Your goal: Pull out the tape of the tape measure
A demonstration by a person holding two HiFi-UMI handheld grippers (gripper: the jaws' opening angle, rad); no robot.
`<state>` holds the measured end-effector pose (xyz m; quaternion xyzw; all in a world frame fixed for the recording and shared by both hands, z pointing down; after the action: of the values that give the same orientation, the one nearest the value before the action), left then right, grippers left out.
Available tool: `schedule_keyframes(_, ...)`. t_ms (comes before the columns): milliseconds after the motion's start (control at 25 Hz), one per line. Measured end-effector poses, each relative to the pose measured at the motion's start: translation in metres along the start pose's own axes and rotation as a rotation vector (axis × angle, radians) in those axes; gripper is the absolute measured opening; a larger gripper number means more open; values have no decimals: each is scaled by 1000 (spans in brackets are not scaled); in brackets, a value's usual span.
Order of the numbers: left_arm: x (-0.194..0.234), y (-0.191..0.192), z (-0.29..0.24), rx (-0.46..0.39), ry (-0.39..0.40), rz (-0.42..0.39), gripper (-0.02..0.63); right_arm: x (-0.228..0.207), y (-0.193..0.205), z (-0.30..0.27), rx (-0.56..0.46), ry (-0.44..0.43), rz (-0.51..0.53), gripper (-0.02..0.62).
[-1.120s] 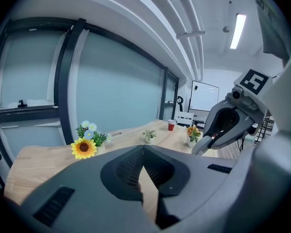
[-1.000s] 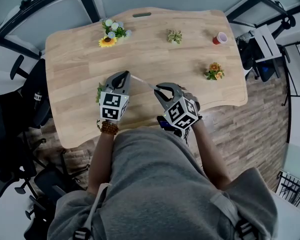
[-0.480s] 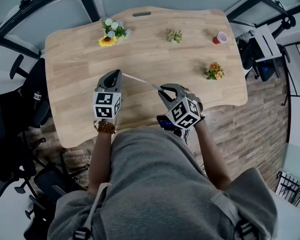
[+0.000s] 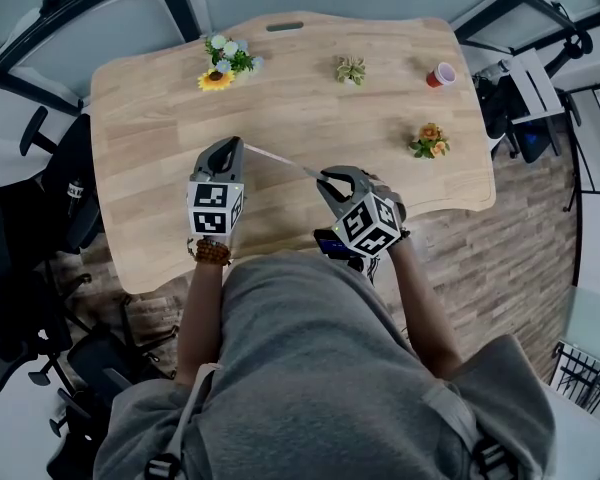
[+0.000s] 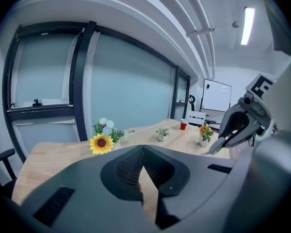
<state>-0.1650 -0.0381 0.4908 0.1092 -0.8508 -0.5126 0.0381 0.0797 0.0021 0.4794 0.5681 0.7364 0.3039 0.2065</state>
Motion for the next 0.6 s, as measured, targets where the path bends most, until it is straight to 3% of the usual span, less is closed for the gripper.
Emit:
schedule_keyframes(480,3,5,0,17,-24,-25,9,3,0,1,-4,-15,7,64)
schedule_keyframes(600,13,7,1,25,-62,-4,9,3,2,0,14,-16,13,64)
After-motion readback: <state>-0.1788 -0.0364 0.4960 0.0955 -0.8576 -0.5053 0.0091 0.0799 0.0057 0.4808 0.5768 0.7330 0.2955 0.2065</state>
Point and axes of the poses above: the fingertips, and each gripper's own axes: z backward along the fingers, x to its left, y out of its underside, the point moved 9 cm from there along z, backward along the fingers, and after that the axes turned 11 degrees about -y, right-handed, at the moved point
